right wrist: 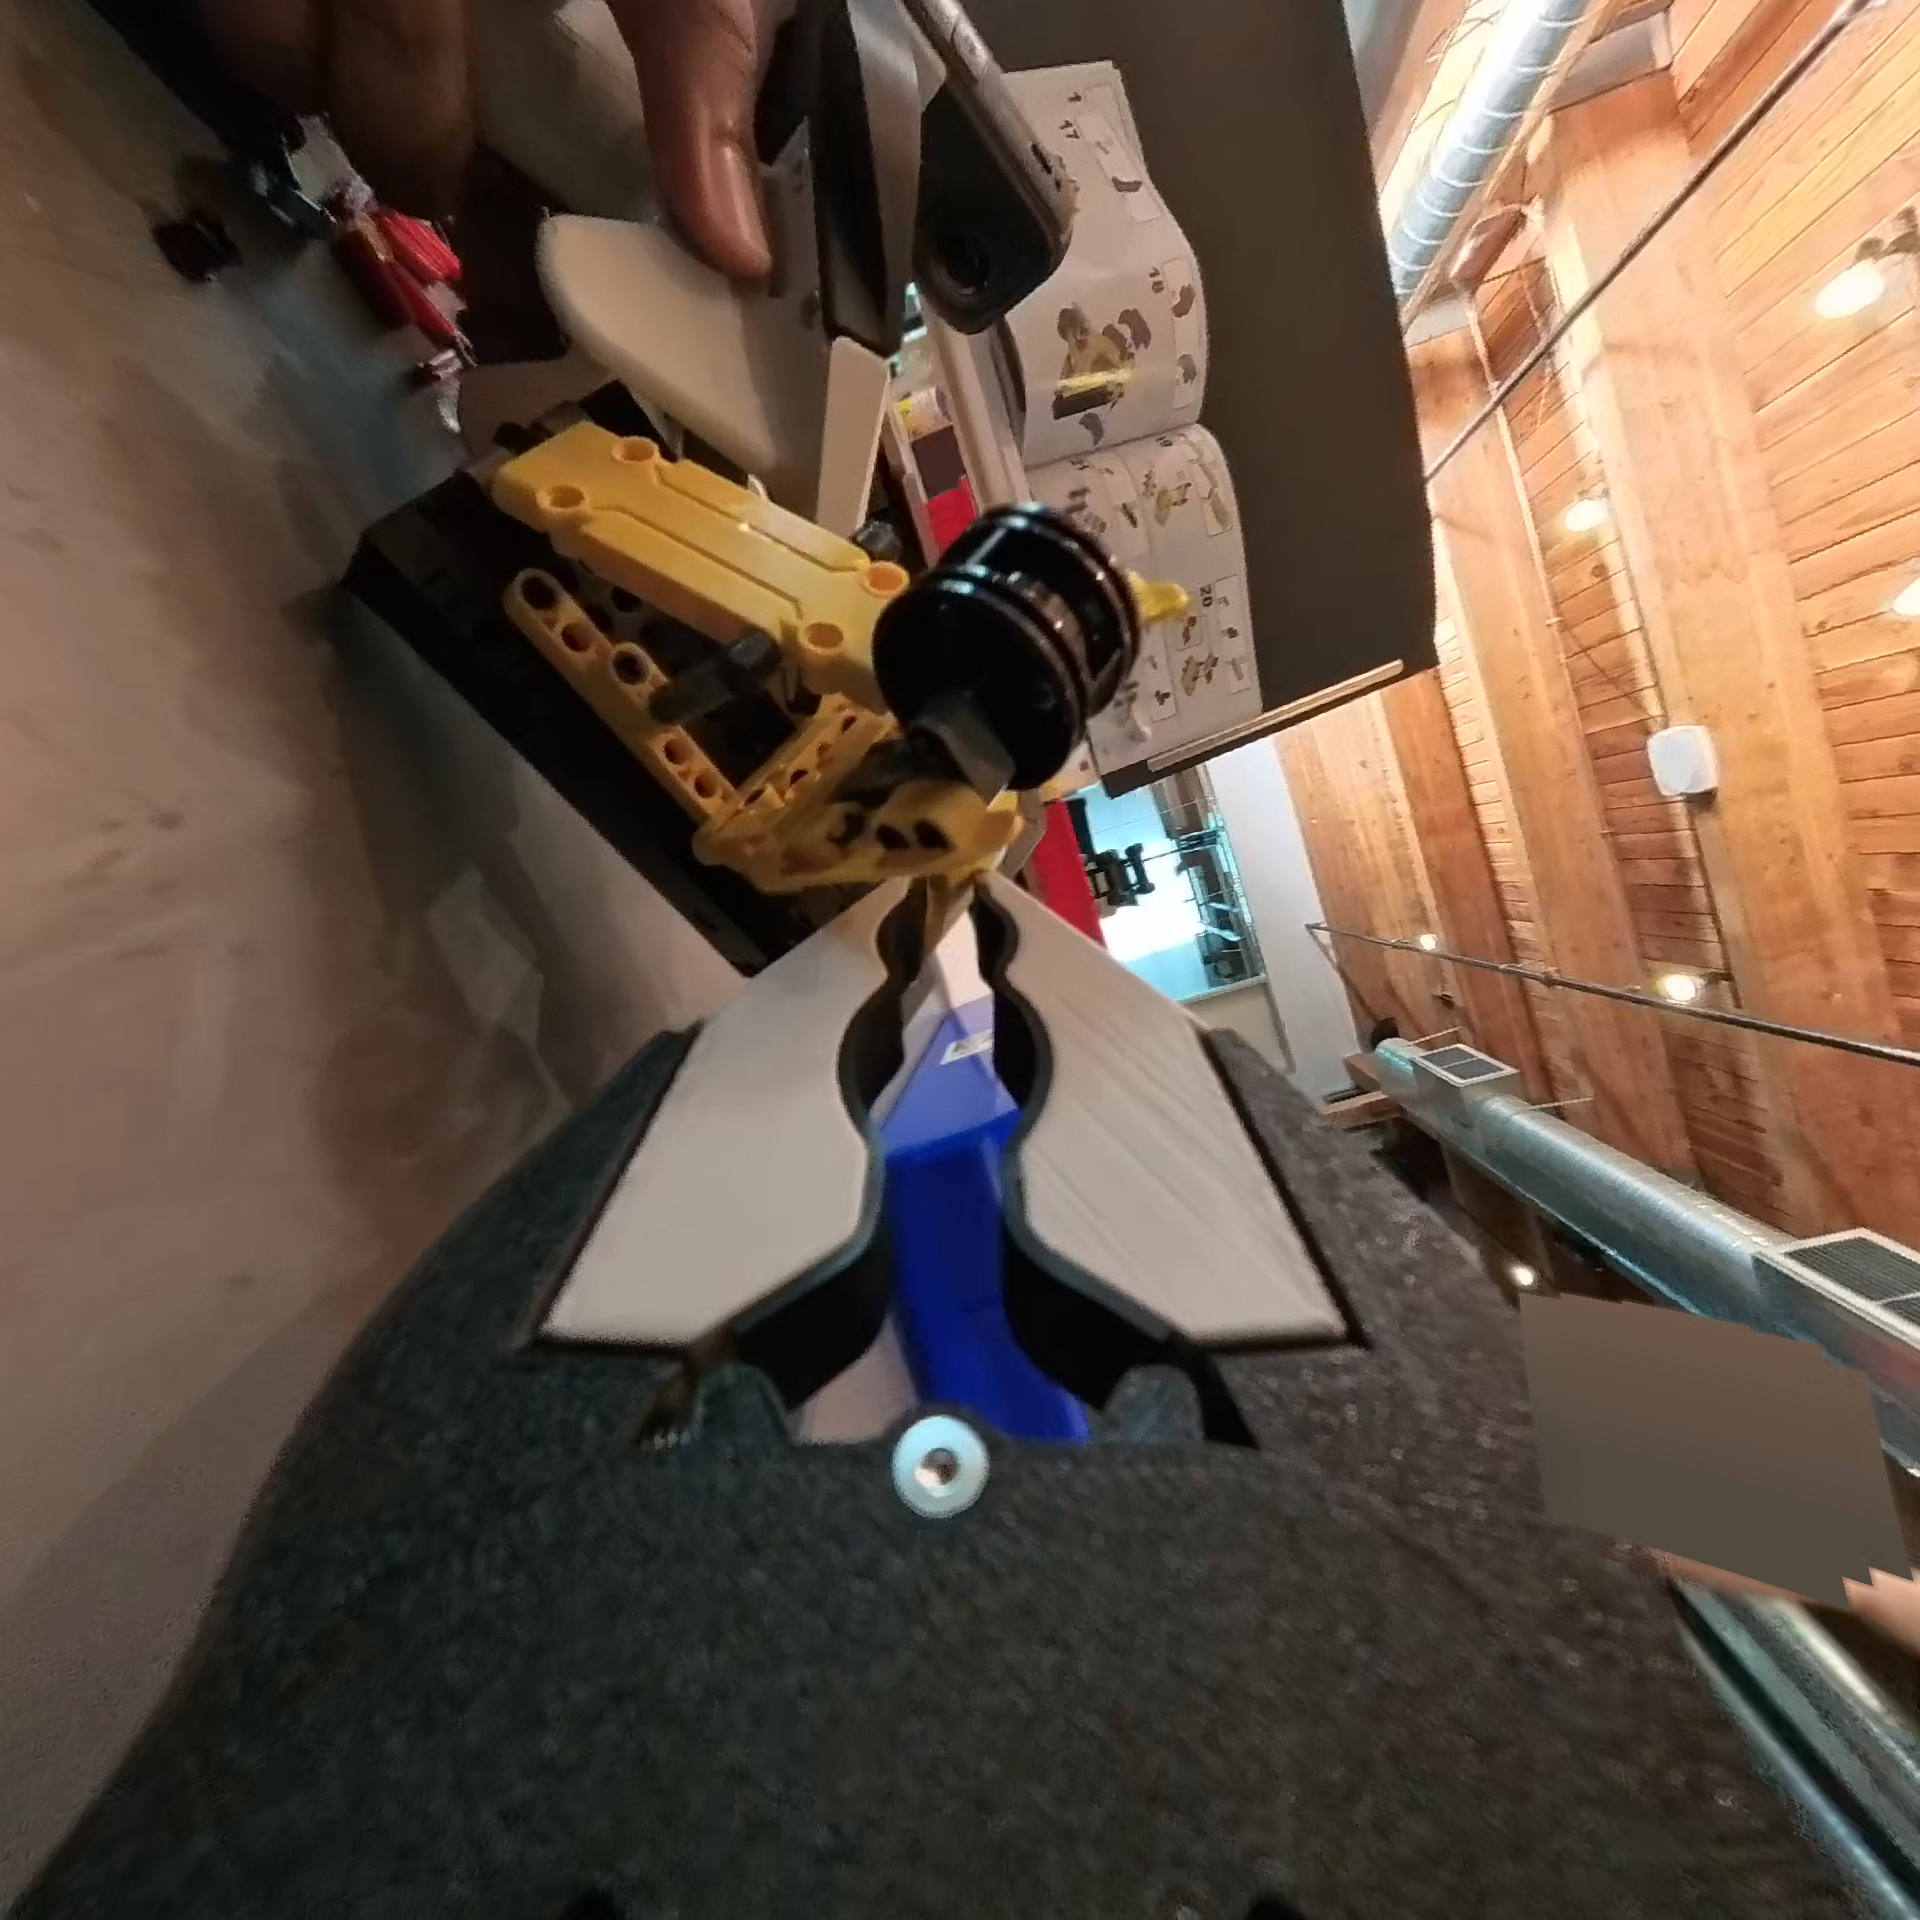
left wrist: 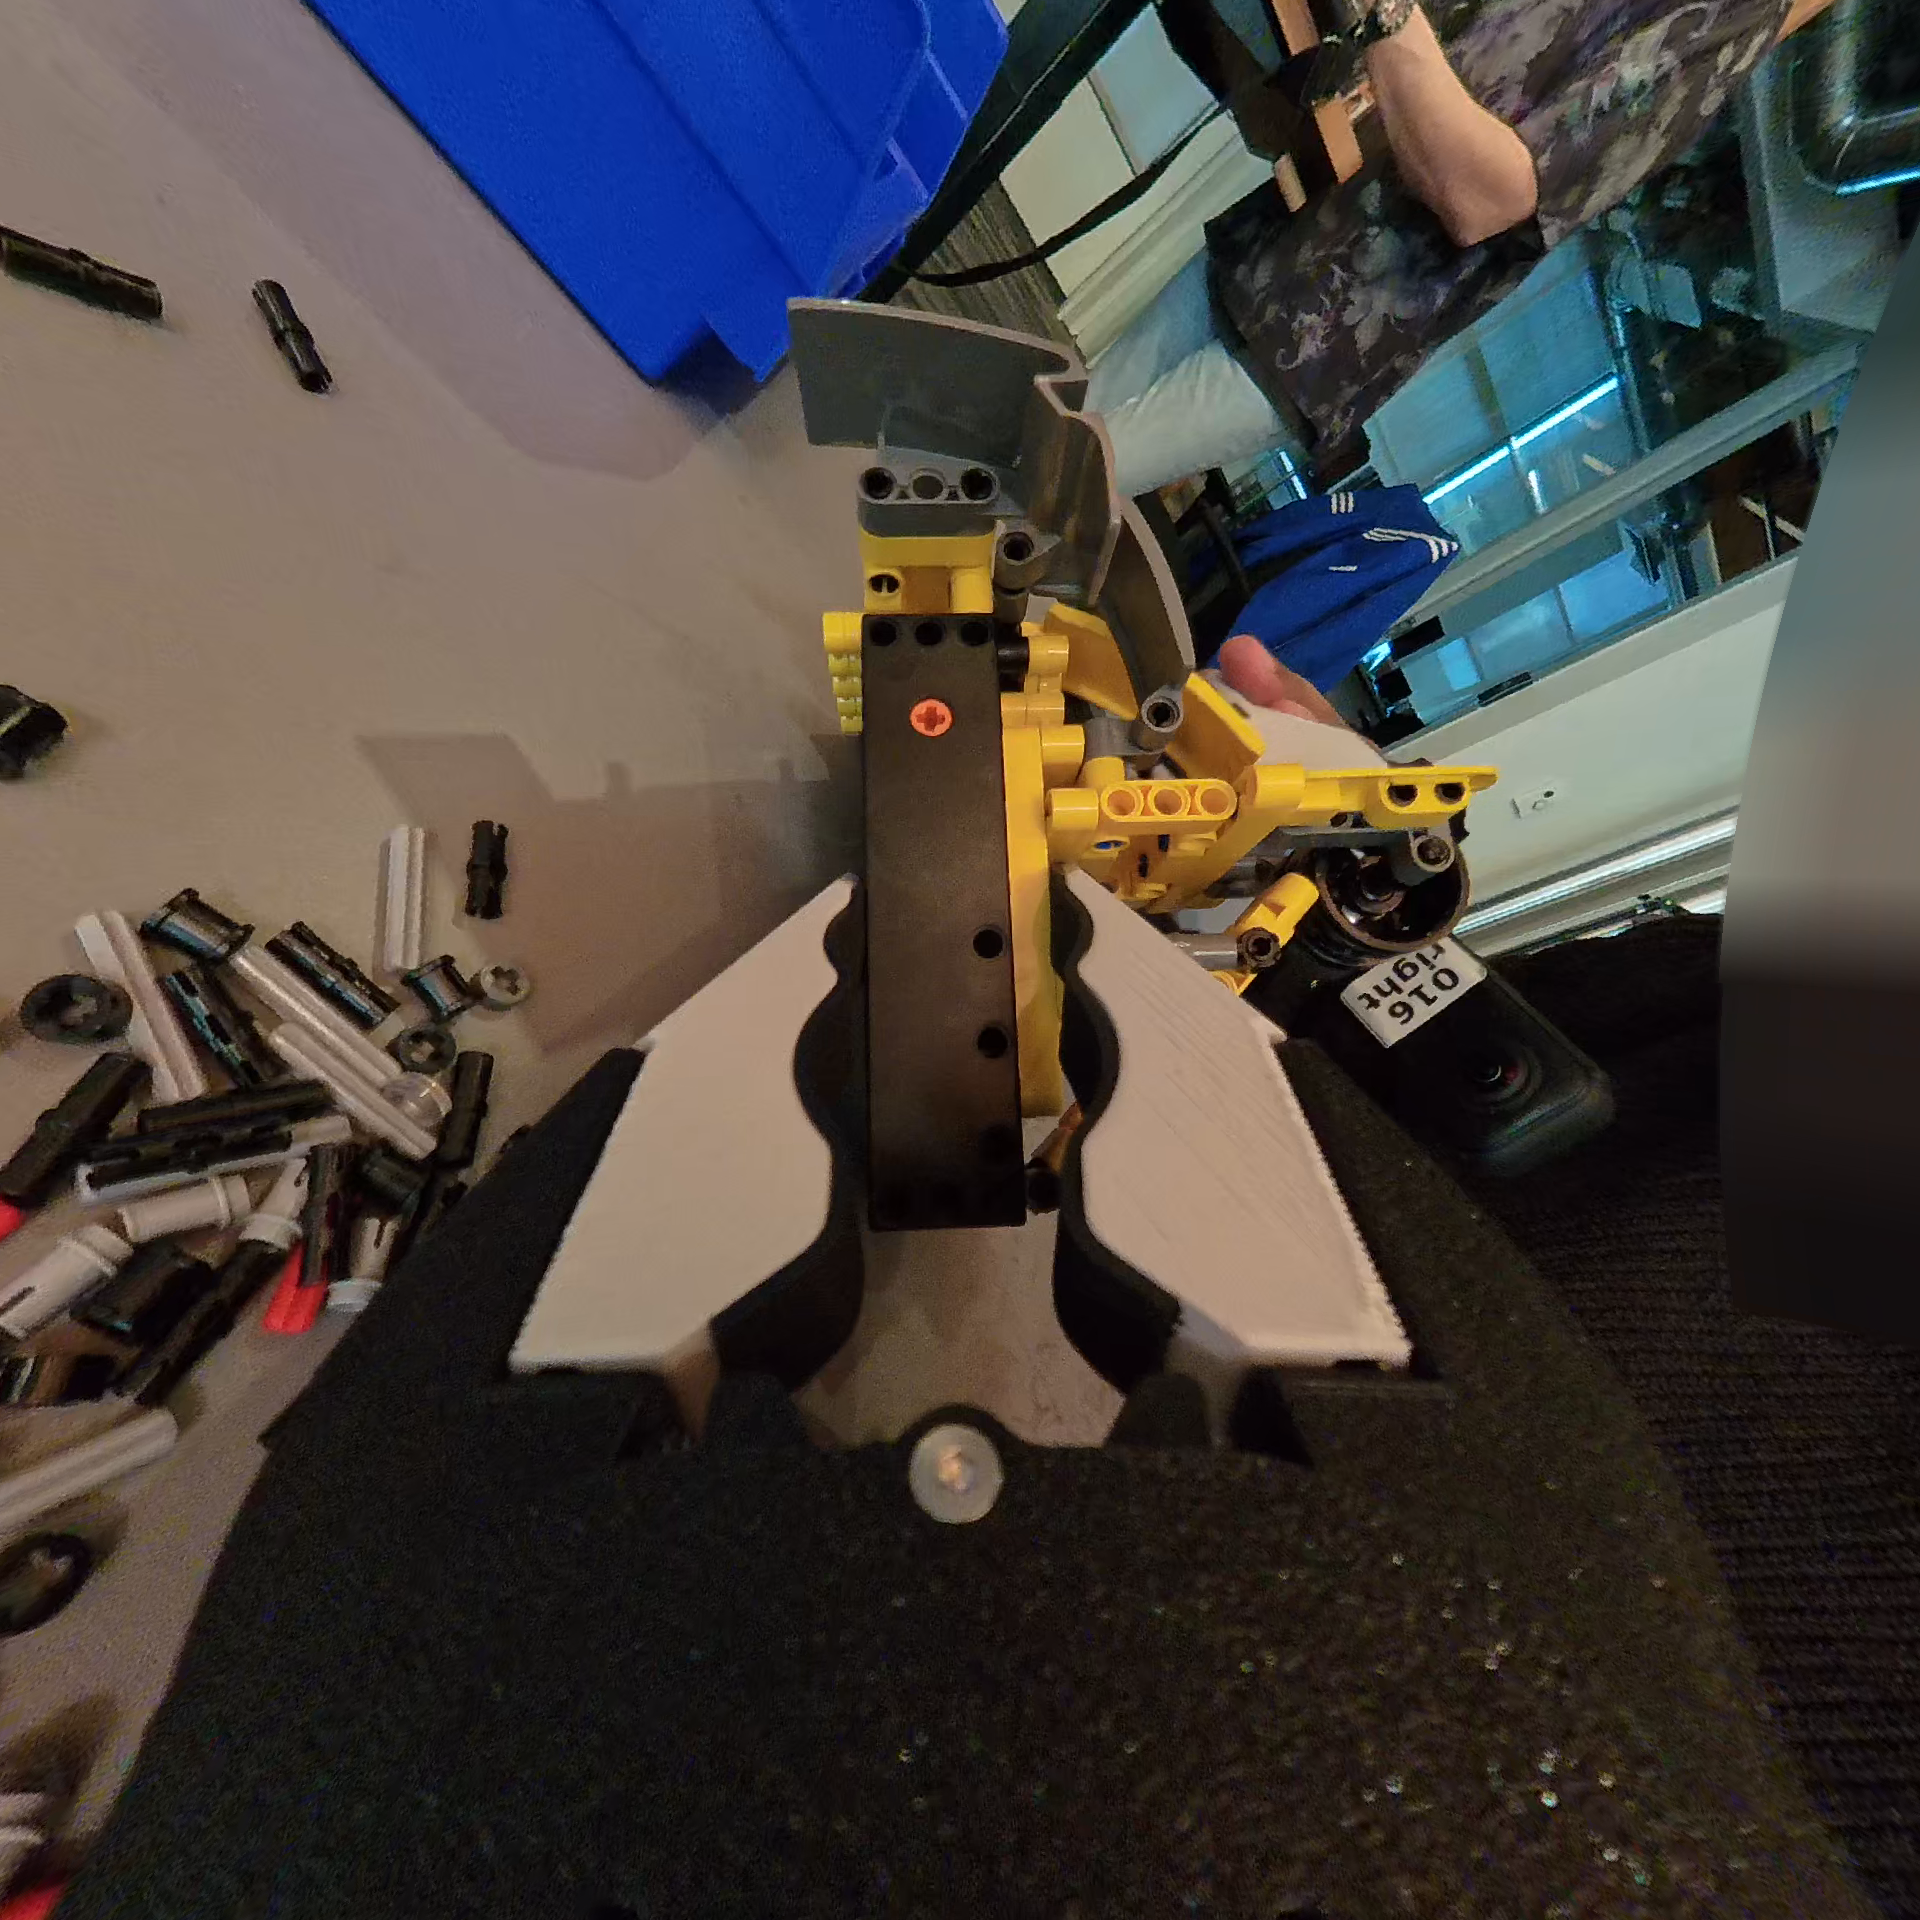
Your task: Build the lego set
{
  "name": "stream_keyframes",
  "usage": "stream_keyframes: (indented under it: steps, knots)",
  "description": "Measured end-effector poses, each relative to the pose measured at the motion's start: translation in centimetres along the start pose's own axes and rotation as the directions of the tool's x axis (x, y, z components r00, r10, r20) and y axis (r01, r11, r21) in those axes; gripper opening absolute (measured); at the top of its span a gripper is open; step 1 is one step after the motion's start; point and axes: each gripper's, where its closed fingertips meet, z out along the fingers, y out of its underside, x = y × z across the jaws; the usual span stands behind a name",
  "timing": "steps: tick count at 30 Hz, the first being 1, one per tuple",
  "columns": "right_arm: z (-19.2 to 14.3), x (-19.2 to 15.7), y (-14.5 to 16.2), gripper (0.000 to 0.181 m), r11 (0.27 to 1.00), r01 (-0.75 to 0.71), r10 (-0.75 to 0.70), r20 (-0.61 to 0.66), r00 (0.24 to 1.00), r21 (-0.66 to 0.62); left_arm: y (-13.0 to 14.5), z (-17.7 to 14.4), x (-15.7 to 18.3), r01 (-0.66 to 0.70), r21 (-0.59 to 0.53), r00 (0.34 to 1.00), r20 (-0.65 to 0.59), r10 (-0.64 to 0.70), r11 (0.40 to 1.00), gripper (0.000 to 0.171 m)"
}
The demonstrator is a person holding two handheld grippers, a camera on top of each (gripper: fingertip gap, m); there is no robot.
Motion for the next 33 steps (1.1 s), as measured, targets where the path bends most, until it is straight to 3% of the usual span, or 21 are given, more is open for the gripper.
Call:
stream_keyframes:
  steps: [8,13,17,19,24,33]
  knots:
    - [-1.7,-0.9,1.2,0.013,0.969,-0.245,0.247,0.119,0.962,-0.037,0.2,0.1,0.4,-0.047,-0.002,0.999,0.002,0.047,0.999,0.033]
    - [-3.5,-0.7,0.9,0.015,0.856,-0.511,0.517,0.171,0.838,-0.085,0.3,0.2,0.6,-0.076,-0.005,0.997,0.007,0.076,0.997,0.033]
    - [-4.3,-0.2,-0.6,0.014,0.728,-0.681,0.679,0.226,0.699,-0.078,0.3,0.2,0.7,-0.084,-0.006,0.996,0.01,0.084,0.996,0.033]
    - [-4.3,-0.1,-0.6,0.015,0.738,-0.672,0.666,0.229,0.71,-0.064,0.4,0.2,0.7,-0.09,-0.007,0.996,0.011,0.091,0.996,0.033]
    - [-4.3,-1.1,-1.2,0.017,0.856,-0.515,0.486,0.285,0.826,0.035,0.4,0.2,0.8,-0.095,-0.008,0.995,0.01,0.095,0.995,0.033]
    - [-3.4,-0.2,-1.1,0.017,0.802,-0.588,0.521,0.36,0.774,0.103,0.5,0.3,0.8,-0.085,-0.012,0.996,0.0,0.085,0.996,0.033]
